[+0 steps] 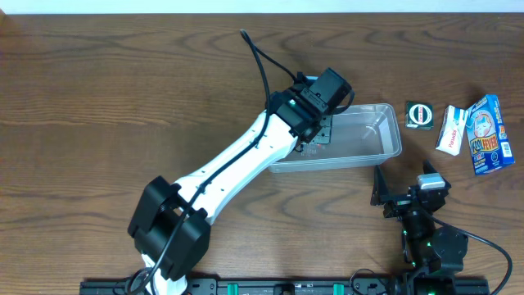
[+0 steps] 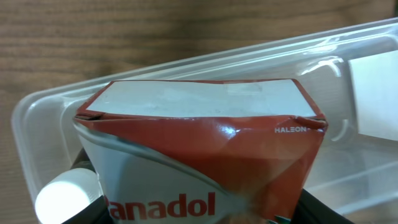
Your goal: Pack container
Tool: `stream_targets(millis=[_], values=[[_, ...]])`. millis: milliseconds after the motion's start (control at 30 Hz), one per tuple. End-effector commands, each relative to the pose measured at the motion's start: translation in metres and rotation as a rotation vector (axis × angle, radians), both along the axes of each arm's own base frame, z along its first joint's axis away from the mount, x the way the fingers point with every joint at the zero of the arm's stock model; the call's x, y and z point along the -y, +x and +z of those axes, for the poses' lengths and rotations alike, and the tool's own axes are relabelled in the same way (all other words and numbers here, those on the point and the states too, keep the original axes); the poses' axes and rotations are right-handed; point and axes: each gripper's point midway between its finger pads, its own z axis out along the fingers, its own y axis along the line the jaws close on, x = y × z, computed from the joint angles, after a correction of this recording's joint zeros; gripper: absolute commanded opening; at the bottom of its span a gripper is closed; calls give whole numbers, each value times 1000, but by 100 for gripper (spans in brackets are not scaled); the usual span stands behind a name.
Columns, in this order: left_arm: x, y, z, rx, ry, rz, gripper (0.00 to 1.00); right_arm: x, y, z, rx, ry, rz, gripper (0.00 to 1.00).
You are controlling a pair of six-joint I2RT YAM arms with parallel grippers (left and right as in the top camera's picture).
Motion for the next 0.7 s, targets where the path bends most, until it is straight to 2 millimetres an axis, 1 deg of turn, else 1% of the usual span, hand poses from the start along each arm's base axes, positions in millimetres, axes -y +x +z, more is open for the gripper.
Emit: stream_targets(millis=[0, 200, 300, 500, 667], values=[[-3, 5, -9, -5, 20, 49, 61, 3, 0, -2, -5, 0, -10, 99], [-8, 0, -30, -53, 61, 61, 61, 3, 0, -2, -5, 0, -10, 99], [-11, -3, -37, -72, 82, 61, 61, 3, 0, -2, -5, 0, -10, 99], [-16, -8, -46, -103, 114, 62, 61, 3, 0, -2, -5, 0, -10, 99], [-17, -9, -48, -112, 109, 93, 61, 3, 0, -2, -5, 0, -10, 99]])
